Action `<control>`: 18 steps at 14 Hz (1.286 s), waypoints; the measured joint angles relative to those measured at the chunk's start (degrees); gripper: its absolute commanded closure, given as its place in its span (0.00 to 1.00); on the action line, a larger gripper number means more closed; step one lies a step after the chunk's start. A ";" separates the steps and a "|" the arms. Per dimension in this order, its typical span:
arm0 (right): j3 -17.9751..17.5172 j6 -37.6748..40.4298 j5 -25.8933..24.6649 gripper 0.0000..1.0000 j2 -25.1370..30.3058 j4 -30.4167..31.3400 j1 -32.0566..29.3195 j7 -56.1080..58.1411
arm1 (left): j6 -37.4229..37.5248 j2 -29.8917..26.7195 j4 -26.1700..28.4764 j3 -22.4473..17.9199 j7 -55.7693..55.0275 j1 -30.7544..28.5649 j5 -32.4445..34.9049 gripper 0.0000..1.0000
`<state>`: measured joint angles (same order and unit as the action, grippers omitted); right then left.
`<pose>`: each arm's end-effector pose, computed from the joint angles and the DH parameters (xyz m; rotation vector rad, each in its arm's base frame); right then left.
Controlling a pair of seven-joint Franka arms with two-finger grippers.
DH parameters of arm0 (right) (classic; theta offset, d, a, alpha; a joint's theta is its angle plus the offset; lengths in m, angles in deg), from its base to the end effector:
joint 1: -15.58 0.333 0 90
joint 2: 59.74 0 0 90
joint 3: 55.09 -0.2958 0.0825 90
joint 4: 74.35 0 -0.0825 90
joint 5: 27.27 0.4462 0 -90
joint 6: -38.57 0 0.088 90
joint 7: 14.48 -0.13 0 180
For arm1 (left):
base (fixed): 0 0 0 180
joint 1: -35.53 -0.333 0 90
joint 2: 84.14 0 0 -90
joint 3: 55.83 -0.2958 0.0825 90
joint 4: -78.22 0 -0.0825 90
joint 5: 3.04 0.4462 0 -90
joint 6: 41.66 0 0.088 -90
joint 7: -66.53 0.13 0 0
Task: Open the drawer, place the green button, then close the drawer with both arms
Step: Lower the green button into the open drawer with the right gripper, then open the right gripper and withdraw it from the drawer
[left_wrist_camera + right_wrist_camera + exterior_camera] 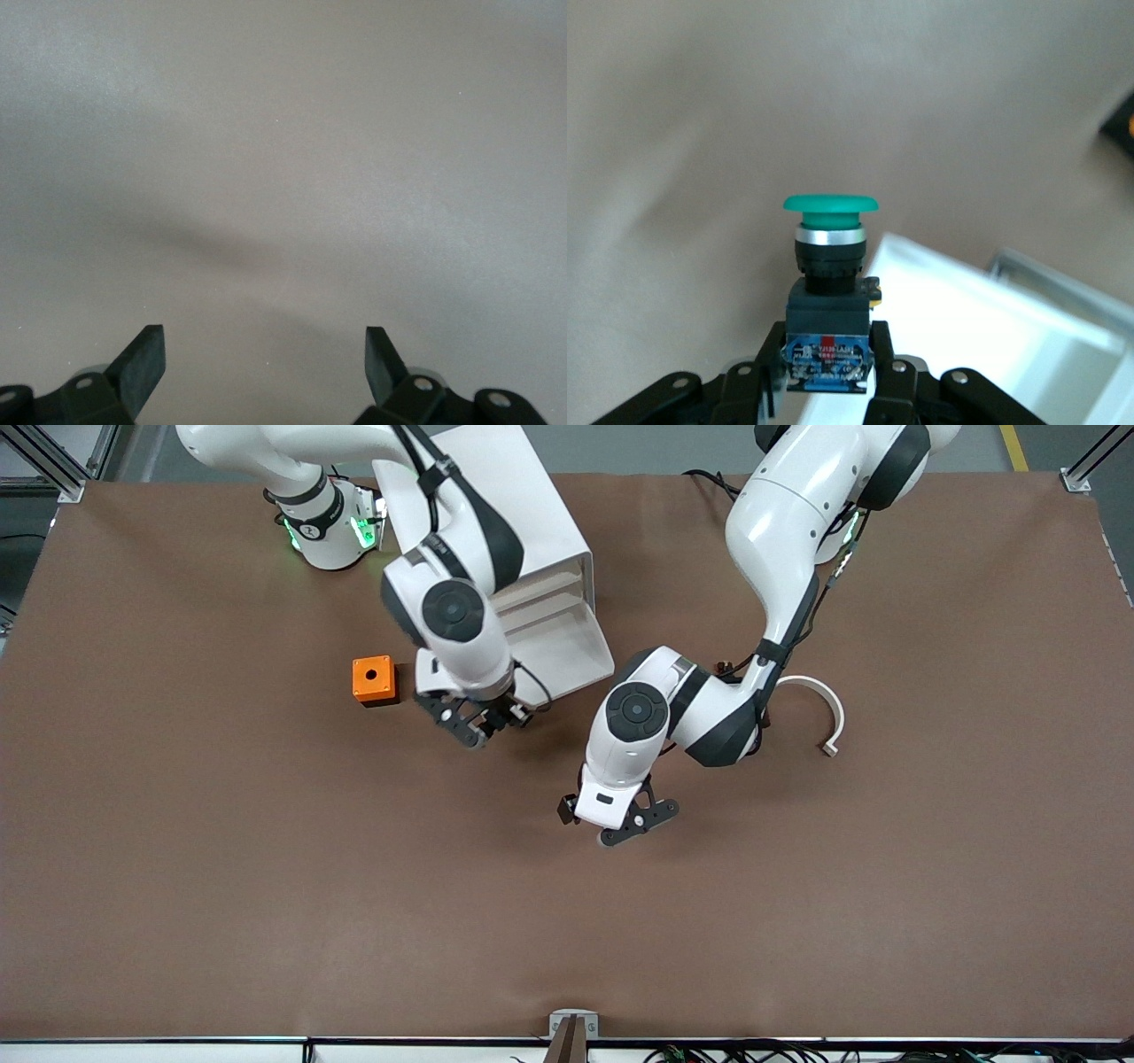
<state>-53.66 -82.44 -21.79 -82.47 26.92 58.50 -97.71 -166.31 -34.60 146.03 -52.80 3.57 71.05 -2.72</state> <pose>0.5105 0.4608 0.2587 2.8920 -1.1858 -0.1359 0.6453 -0.5006 0.2133 2.9452 0.6652 0.0828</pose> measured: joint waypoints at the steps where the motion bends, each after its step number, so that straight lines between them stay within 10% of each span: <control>1: 0.01 -0.79 0.00 1.00 0.35 1.32 1.50 -3.27 | 0.00 0.00 0.02 0.00 0.00 0.00 0.00 0.01; 8: 0.07 -8.00 0.01 0.98 1.08 6.23 9.28 -21.22 | 0.00 0.00 0.20 0.00 0.00 0.02 0.00 0.01; 9: 0.07 -8.55 0.00 0.67 1.05 6.43 10.13 -22.24 | 0.00 0.00 0.24 0.00 0.00 0.02 0.00 0.01; 10: 0.09 -8.71 -0.01 0.08 1.03 6.56 10.89 -22.72 | 0.00 0.01 0.29 0.00 0.00 0.02 0.00 0.01; 11: 0.09 -8.69 -0.03 0.00 0.99 6.63 11.60 -23.02 | 0.00 0.01 0.32 0.00 0.00 0.02 0.00 0.01; 18: 1.57 -3.37 -1.96 0.00 1.14 2.81 10.48 -16.62 | 0.00 0.02 0.45 0.00 0.00 0.03 0.00 0.01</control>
<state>-52.08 -85.82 -23.74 -81.33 29.73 68.98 -114.33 -166.31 -34.58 146.48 -52.80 3.56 71.08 -2.72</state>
